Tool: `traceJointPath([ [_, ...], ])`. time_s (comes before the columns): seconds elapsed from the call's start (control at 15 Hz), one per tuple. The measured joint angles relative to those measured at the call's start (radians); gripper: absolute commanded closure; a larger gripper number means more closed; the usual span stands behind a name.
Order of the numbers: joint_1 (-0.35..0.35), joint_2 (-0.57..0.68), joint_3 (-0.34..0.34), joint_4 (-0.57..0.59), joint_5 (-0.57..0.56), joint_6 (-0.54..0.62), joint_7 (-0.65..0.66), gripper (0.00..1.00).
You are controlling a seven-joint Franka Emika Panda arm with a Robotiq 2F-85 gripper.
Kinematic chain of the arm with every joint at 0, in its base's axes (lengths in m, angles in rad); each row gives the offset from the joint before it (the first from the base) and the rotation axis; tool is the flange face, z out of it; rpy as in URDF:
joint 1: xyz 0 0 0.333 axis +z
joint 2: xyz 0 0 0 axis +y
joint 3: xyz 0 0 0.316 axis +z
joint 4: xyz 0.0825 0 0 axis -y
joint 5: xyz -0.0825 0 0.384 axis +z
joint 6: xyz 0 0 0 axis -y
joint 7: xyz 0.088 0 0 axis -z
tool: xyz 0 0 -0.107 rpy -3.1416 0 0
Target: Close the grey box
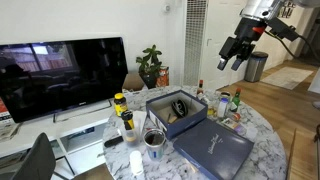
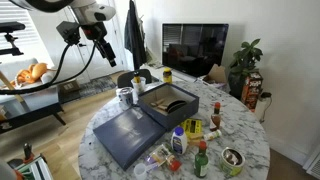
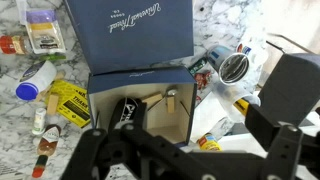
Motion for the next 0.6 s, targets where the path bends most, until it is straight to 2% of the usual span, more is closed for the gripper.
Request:
traceJointPath([
  [0.4, 0.000, 0.006, 0.004, 0.001, -0.002, 0.000, 0.000, 0.00],
  [0.6, -0.002, 0.057, 0.085, 0.007, -0.043, -0.015, 0.070, 0.00],
])
